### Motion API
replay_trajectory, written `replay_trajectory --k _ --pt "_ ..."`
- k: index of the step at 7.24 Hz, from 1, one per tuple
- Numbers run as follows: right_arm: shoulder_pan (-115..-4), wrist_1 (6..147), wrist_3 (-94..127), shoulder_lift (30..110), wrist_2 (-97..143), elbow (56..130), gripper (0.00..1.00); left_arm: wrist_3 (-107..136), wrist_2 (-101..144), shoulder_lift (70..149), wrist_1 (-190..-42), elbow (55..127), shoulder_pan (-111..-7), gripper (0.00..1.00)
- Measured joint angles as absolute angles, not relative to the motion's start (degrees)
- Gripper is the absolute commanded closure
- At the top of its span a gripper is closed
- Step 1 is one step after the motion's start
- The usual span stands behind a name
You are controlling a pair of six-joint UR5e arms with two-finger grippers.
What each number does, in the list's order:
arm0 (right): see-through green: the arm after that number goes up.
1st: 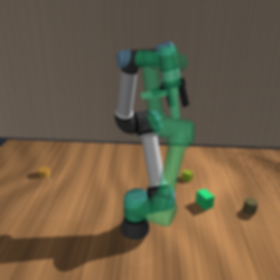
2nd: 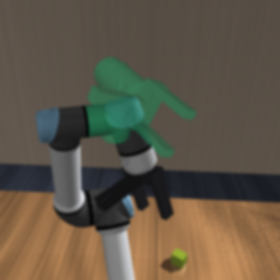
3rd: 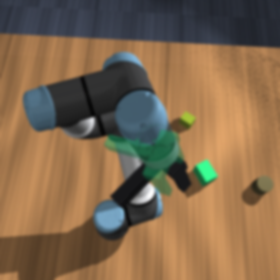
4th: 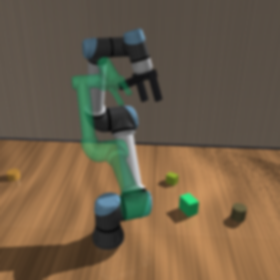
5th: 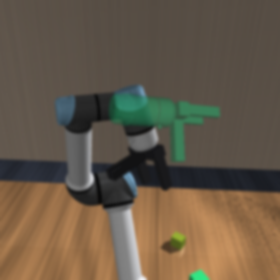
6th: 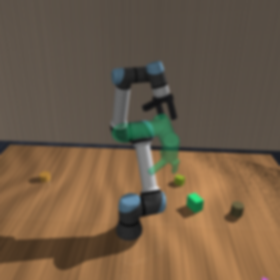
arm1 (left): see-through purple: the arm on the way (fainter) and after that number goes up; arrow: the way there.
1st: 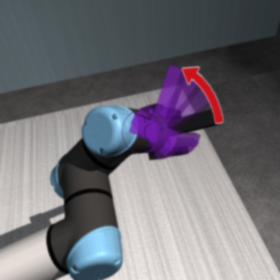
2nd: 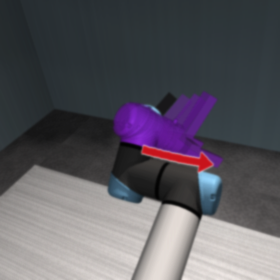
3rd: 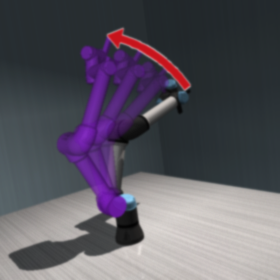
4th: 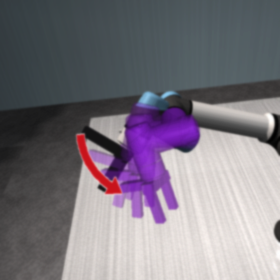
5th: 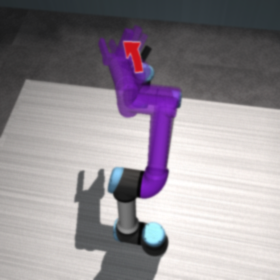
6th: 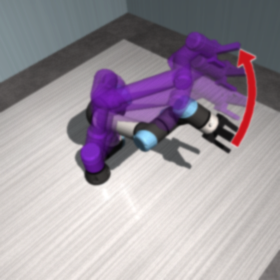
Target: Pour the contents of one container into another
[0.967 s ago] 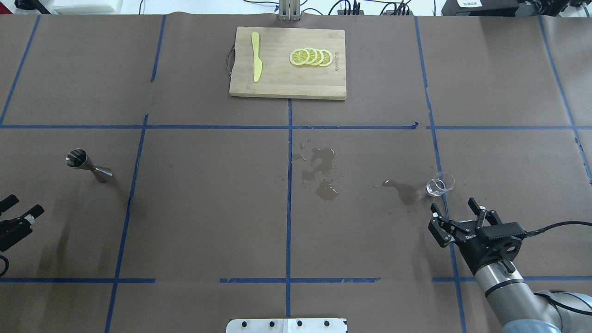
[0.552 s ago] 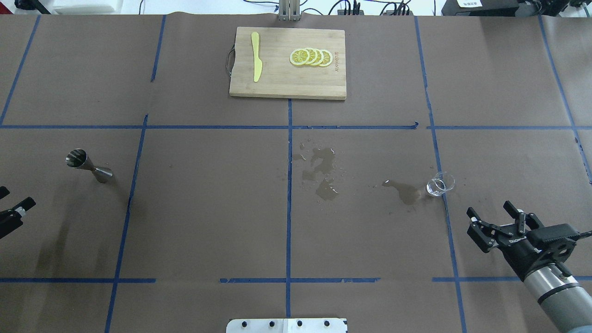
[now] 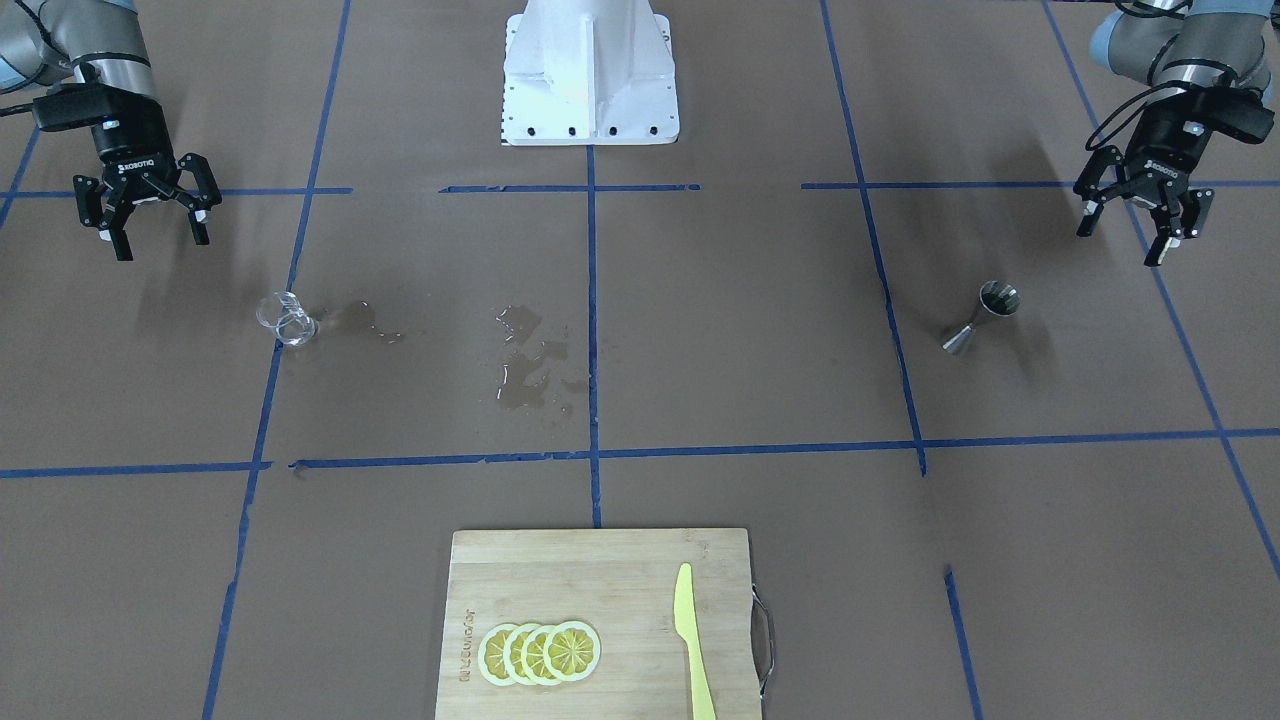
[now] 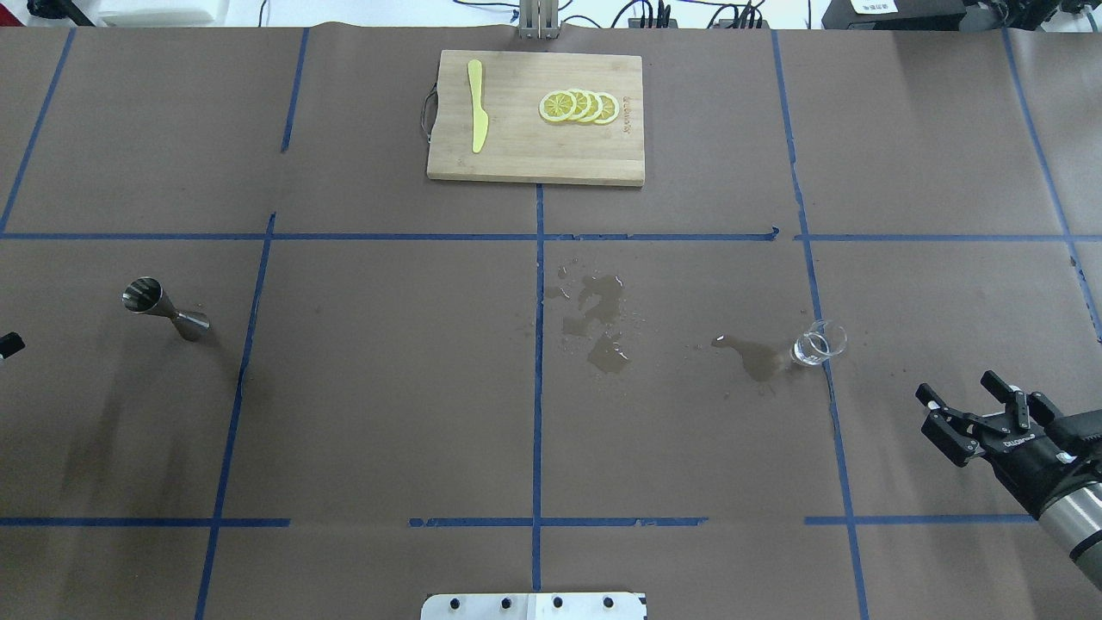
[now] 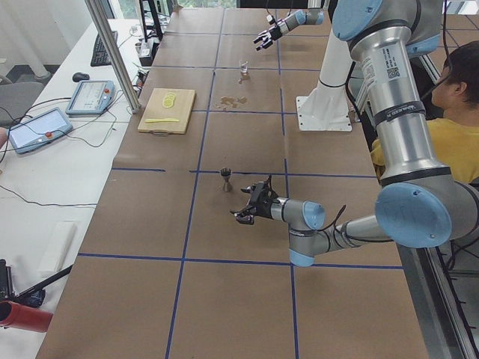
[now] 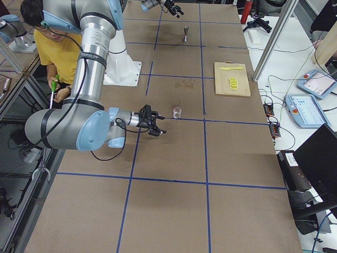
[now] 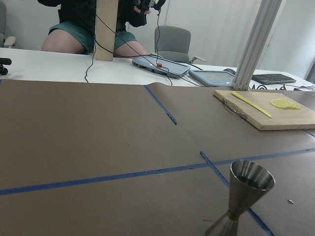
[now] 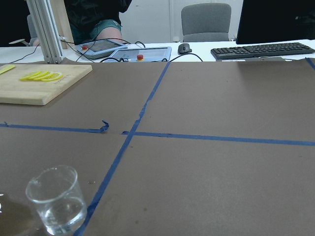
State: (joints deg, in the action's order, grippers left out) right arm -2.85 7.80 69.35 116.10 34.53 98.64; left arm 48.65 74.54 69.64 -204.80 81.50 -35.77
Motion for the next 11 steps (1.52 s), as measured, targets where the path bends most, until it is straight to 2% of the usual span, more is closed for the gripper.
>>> replay_trajectory --k 4,7,9,11 --pt "-29.4 9.2 58.8 110.9 63.9 98.0 0.0 40.1 101.9 77.4 -188.2 81.5 -56.5 0.01" --pt "-50.9 21.1 48.4 102.9 88.6 97.7 0.0 34.8 121.7 82.9 -172.1 81.5 -68.2 0.01" --pt "-62.5 30.0 41.4 100.1 103.3 97.1 0.0 32.3 131.8 85.2 -161.1 82.6 -72.4 0.01" --pt "-75.2 43.6 29.6 96.8 120.8 96.6 0.0 28.0 135.6 85.6 -147.4 87.4 -73.1 0.01"
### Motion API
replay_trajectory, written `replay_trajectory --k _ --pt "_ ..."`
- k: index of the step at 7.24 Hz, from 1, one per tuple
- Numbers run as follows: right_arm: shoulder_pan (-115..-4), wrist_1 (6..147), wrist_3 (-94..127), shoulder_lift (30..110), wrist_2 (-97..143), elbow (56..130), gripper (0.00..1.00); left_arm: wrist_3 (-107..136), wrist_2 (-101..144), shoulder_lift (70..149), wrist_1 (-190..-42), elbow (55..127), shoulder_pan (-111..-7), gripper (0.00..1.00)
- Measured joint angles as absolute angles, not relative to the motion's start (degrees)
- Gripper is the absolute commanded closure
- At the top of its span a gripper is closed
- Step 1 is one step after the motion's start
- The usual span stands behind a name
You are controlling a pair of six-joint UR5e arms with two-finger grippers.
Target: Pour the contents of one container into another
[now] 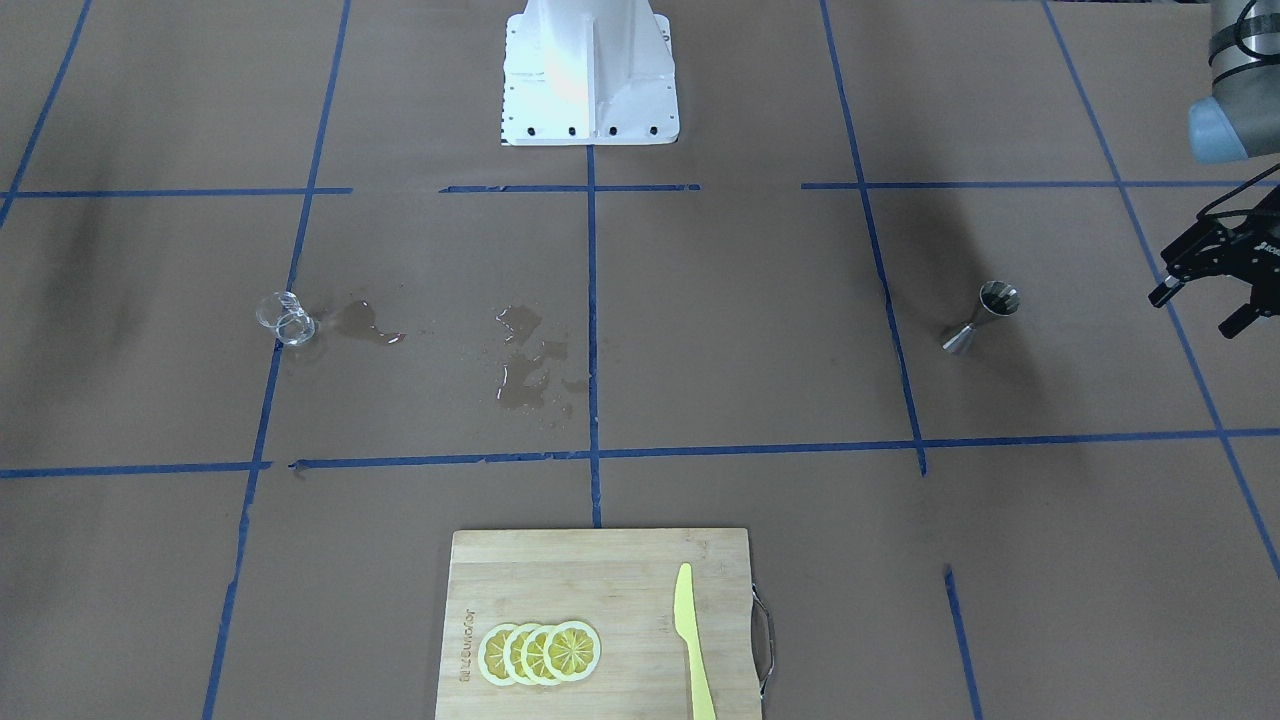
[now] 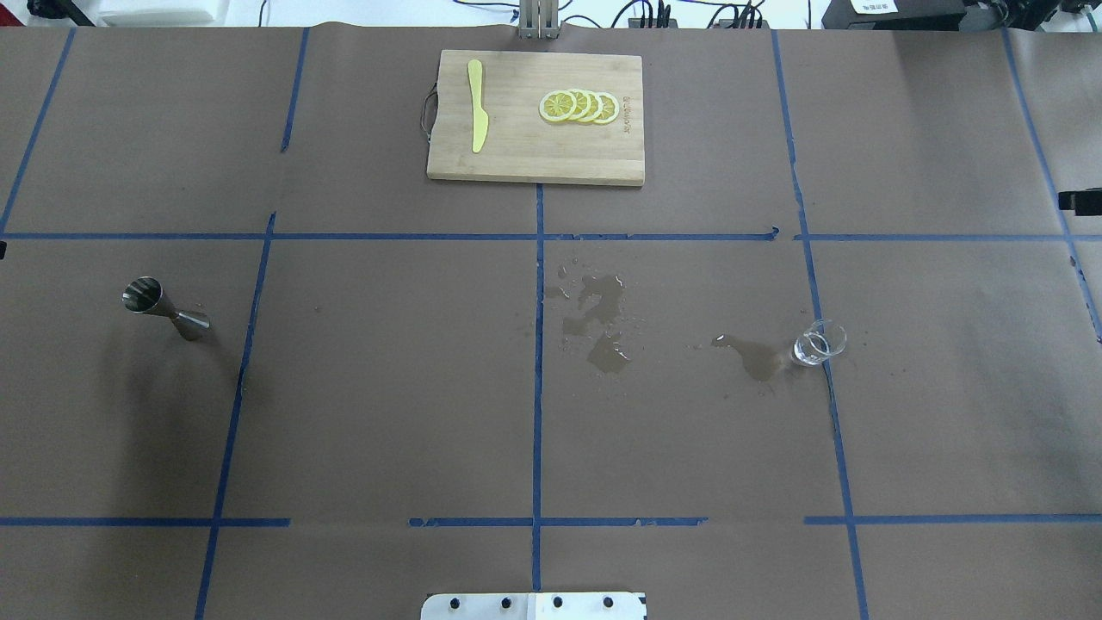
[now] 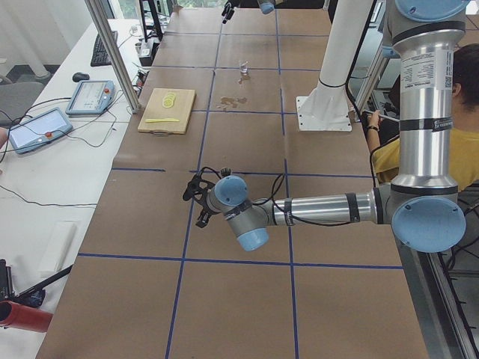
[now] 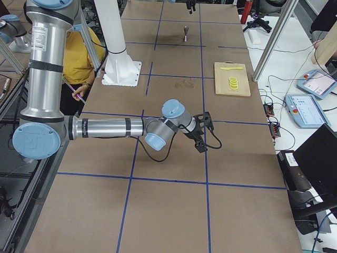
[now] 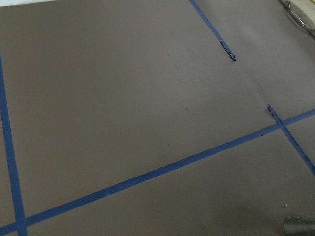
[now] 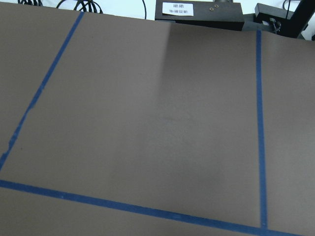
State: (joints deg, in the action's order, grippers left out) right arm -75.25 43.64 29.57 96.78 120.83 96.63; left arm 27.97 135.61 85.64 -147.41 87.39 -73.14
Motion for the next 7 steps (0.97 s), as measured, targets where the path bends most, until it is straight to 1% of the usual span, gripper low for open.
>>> replay_trajectory --k 1,3,4,7 --pt "-80.6 50.1 20.9 96.2 127.0 96.6 0.0 23.1 136.3 85.7 -139.9 89.8 -74.1 0.01" --pt "-86.4 65.7 11.9 95.9 134.4 96.8 0.0 13.9 137.9 85.9 -127.8 92.6 -76.4 0.01" --pt "-87.3 71.4 10.6 96.0 136.2 97.1 0.0 10.4 138.3 86.0 -123.3 93.4 -77.4 0.0" --pt "-86.9 78.8 3.8 96.6 137.4 97.7 0.0 6.1 138.6 86.3 -107.3 97.0 -80.8 0.0"
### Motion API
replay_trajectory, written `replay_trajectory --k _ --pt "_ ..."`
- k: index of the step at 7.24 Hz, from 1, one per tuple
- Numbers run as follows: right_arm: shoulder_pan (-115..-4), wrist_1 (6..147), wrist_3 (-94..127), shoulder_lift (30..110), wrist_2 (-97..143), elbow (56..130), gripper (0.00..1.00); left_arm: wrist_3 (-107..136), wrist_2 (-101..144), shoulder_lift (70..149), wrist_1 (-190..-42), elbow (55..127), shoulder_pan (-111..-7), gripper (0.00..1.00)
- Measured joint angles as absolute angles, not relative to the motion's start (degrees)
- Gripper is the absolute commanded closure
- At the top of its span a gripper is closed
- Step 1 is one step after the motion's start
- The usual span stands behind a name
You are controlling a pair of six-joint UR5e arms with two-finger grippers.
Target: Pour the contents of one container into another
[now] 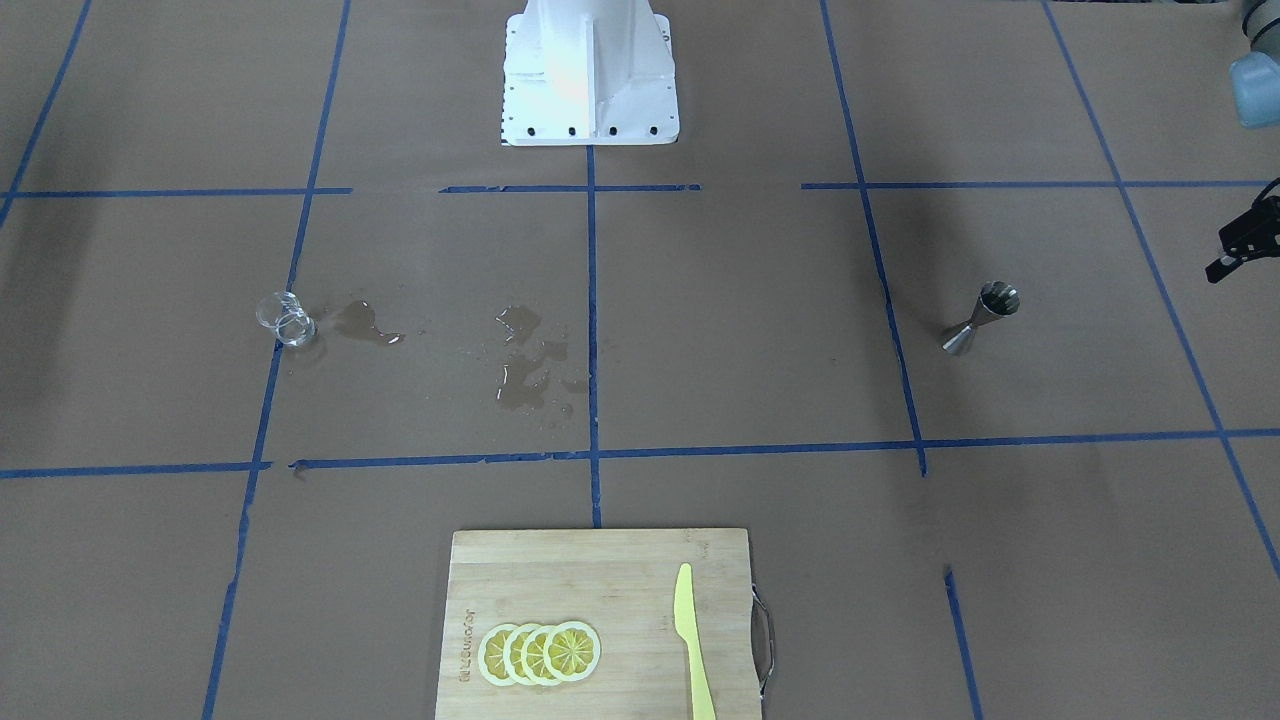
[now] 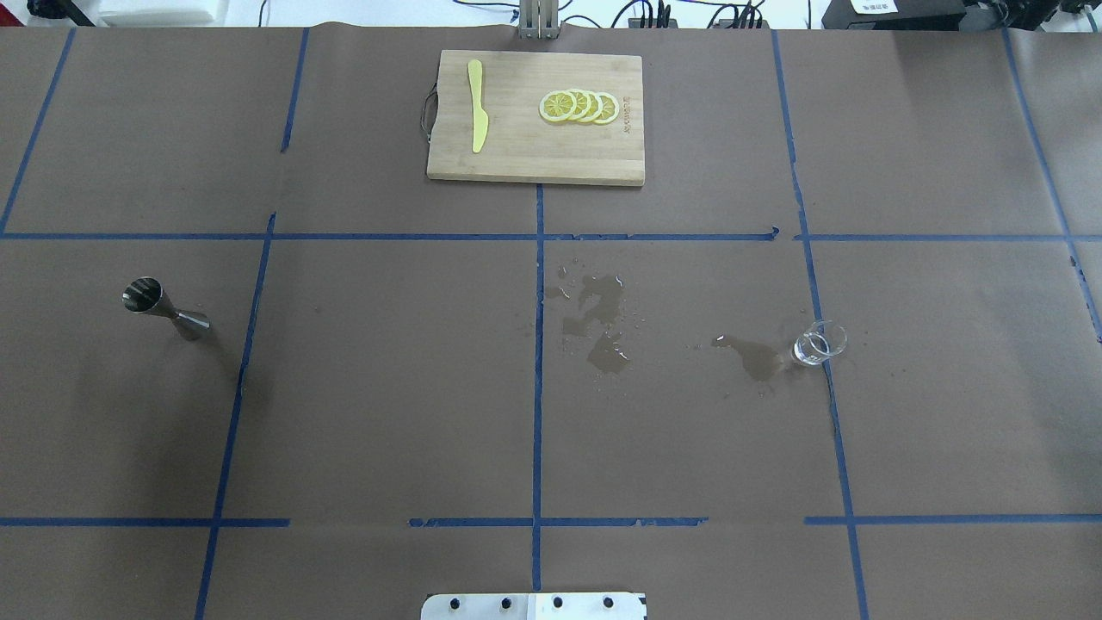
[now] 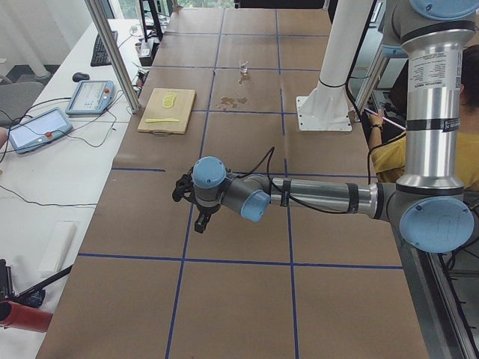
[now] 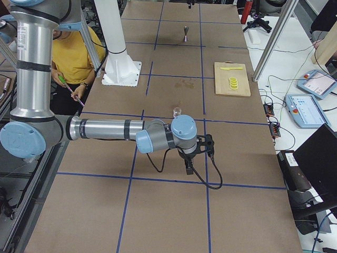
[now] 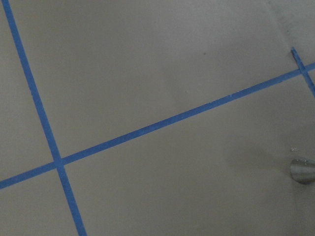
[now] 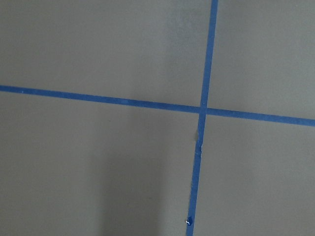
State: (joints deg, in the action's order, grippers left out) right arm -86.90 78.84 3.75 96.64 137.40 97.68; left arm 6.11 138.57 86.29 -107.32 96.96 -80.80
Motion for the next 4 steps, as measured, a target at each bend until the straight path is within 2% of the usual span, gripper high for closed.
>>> replay_trajectory --k 2,4 --pt "-86.9 86.5 -3.2 96.4 137.6 100.0 0.0 -1.3 137.9 85.7 -101.1 97.9 -82.5 0.0" --pt "-87.3 89.6 -6.8 96.2 137.3 101.2 0.0 -11.5 131.6 85.0 -97.7 97.6 -88.9 0.0"
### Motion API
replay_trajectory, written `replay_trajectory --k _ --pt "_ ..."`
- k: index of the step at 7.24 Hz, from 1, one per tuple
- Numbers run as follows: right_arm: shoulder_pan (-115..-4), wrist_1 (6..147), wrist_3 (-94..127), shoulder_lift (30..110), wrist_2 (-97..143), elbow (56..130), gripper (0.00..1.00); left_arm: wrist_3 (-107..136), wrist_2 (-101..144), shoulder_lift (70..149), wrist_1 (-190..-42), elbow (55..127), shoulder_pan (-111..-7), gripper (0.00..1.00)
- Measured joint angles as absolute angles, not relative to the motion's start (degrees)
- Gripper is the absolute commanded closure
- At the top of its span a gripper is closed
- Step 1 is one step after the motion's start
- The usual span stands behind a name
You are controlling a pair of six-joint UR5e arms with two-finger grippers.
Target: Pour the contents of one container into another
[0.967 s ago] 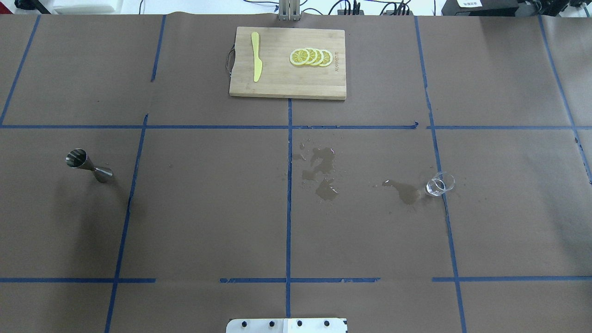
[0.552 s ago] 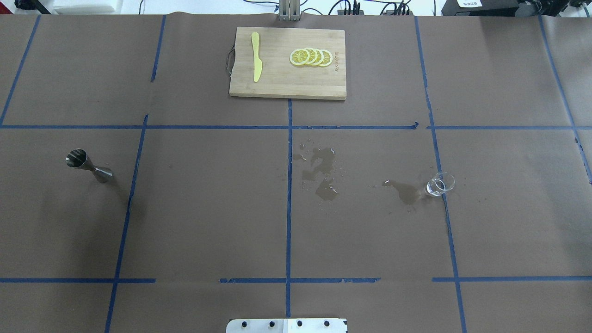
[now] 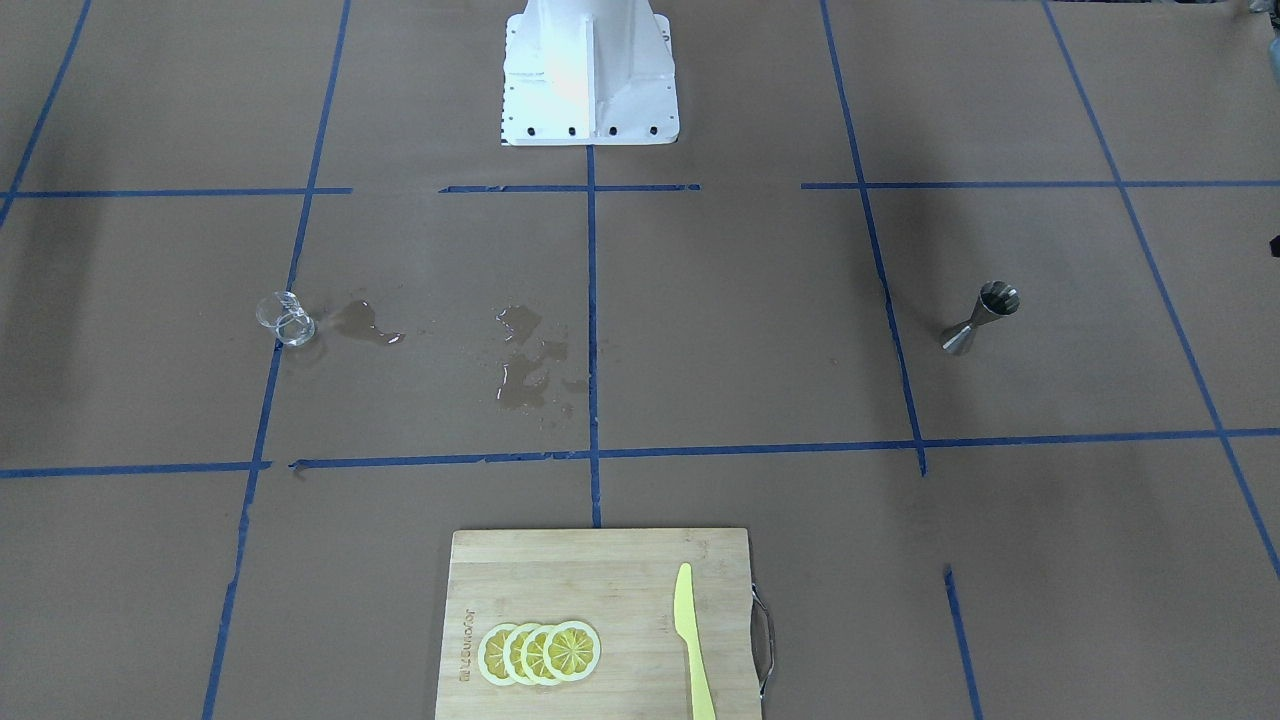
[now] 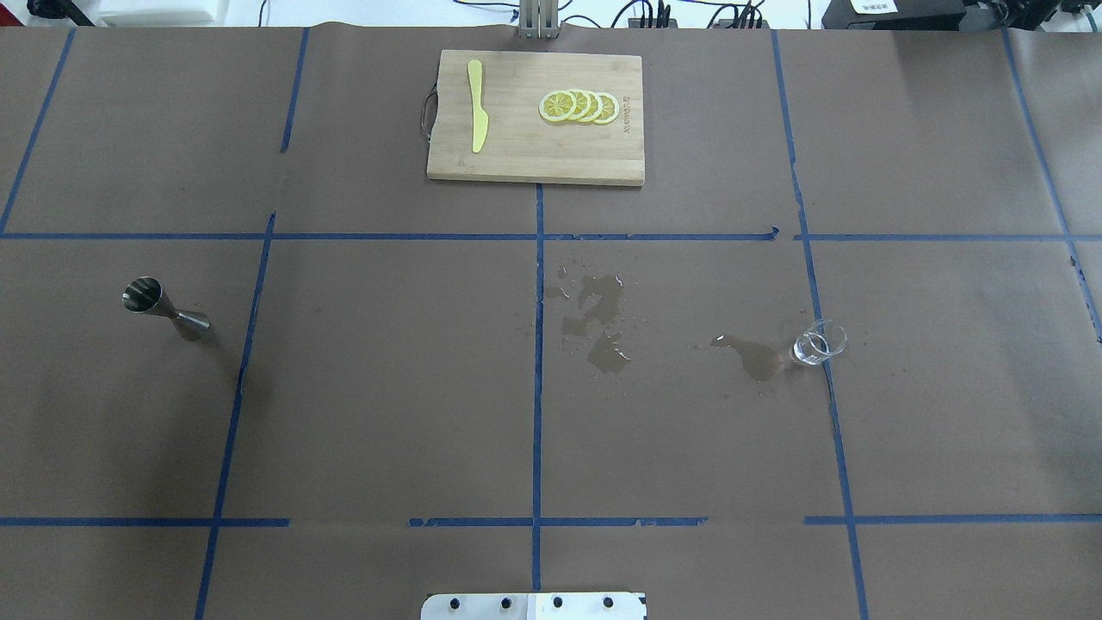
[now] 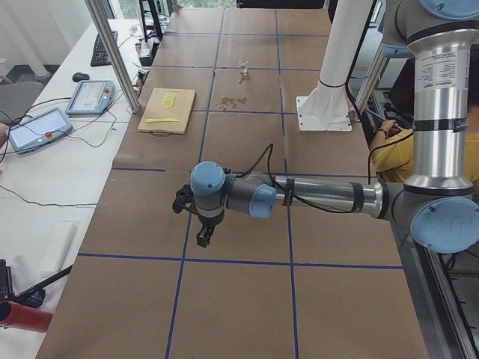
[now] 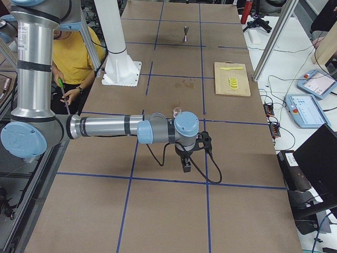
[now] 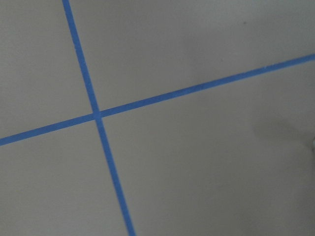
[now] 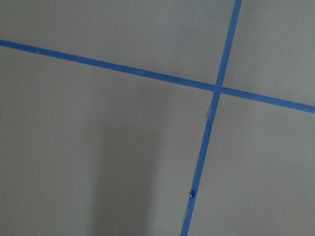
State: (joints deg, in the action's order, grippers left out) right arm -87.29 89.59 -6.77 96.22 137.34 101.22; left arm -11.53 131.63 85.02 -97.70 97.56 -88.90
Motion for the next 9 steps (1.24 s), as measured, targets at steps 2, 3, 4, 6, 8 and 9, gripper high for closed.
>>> replay_trajectory --k 2,3,4,6,8,9 --pt "-87.4 89.9 -7.4 95.9 136.8 101.2 0.0 -13.7 126.6 83.1 -97.8 97.3 -93.9 0.0" --pt "-87.4 89.8 -7.4 96.0 136.7 101.2 0.0 -13.7 126.3 81.9 -99.4 96.8 -94.4 0.0" --pt "-87.4 89.5 -7.4 96.2 136.8 101.1 0.0 -13.5 126.7 81.4 -101.5 95.9 -94.5 0.0" --pt "-87.4 89.3 -6.8 96.3 137.1 101.0 0.0 -4.7 135.2 81.4 -104.4 94.2 -94.5 0.0" --pt "-87.4 89.3 -6.5 96.3 137.1 101.0 0.0 3.2 137.1 83.1 -105.9 93.5 -93.7 0.0" --pt "-87.4 89.3 -6.5 96.3 137.1 101.0 0.0 4.7 136.1 85.4 -103.5 93.6 -92.1 0.0"
